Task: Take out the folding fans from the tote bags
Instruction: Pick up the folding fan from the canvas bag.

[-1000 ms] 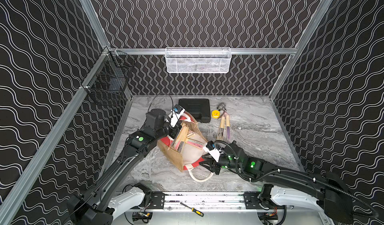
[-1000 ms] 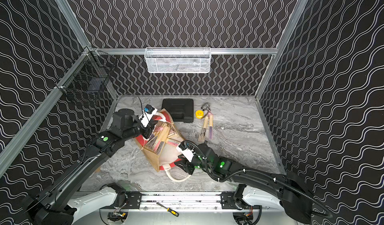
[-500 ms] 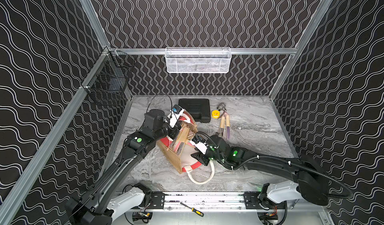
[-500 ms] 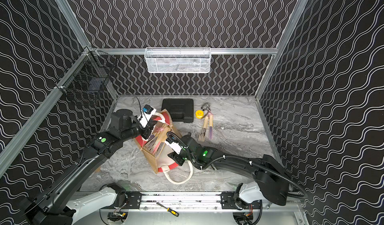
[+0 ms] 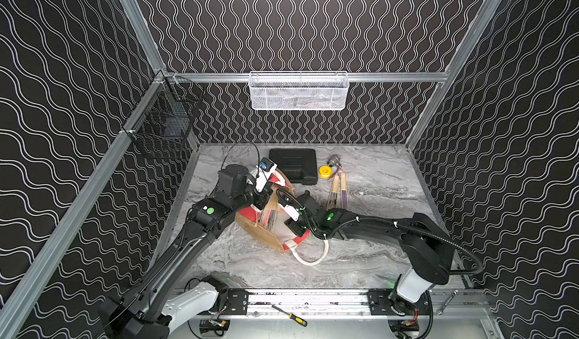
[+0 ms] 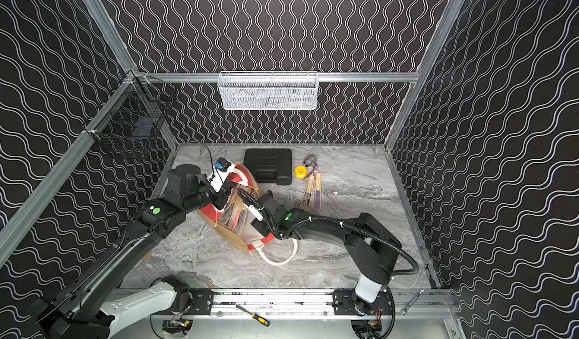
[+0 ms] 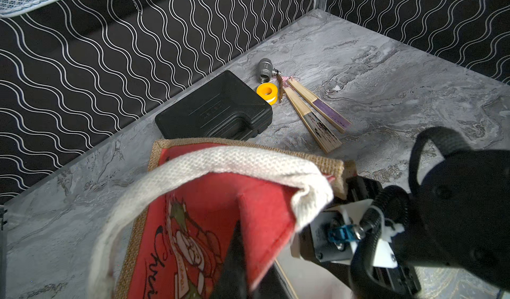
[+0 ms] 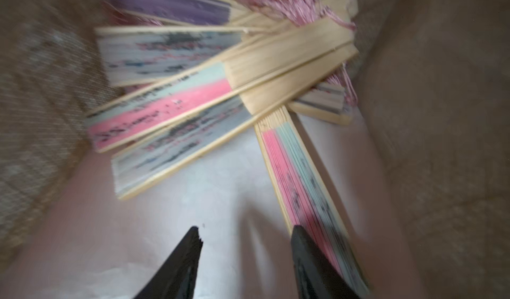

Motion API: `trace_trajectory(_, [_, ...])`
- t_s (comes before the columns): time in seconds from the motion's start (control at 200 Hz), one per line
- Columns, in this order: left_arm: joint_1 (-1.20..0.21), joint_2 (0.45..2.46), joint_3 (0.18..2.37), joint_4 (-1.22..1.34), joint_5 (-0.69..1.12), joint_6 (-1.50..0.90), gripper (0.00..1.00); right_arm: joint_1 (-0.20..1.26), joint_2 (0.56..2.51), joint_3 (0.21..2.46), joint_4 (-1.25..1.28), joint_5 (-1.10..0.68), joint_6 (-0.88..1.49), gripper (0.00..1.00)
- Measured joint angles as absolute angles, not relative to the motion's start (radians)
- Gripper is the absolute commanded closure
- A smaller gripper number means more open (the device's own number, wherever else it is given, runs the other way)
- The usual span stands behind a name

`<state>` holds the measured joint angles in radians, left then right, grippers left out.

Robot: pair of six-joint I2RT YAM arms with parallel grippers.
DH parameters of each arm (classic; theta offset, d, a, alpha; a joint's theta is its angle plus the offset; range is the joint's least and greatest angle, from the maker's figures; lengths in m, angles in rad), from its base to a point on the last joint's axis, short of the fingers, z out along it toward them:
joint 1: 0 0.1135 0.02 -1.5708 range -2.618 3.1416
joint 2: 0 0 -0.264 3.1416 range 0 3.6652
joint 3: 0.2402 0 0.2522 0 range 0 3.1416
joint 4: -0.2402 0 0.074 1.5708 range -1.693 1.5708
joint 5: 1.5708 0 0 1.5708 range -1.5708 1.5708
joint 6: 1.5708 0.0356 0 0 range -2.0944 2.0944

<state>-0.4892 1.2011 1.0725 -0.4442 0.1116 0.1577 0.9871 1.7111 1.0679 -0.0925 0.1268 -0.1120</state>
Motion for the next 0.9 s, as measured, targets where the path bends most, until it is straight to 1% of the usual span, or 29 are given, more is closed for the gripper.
trace_trajectory(0.245, [-0.489, 1.201, 1.073, -0.45, 0.112, 0.158, 1.0, 0.986, 1.742, 1.069, -0.079, 0.189, -0.186, 0.41])
trace_trajectory(0.41, [-0.489, 1.201, 1.073, -0.45, 0.109, 0.158, 1.0, 0.991, 1.742, 1.036, -0.01, 0.228, -0.276, 0.41])
trace_trajectory(0.53, [-0.489, 1.201, 1.073, -0.45, 0.109, 0.158, 1.0, 1.01, 1.736, 0.98, 0.075, 0.263, -0.363, 0.41])
trace_trajectory(0.741, [-0.49, 1.202, 1.073, -0.448, 0.114, 0.157, 1.0, 1.04, 1.723, 0.871, 0.222, 0.26, -0.517, 0.41])
trace_trajectory(0.896, [-0.49, 1.202, 1.073, -0.447, 0.12, 0.157, 1.0, 1.044, 1.728, 0.846, 0.31, 0.261, -0.573, 0.4])
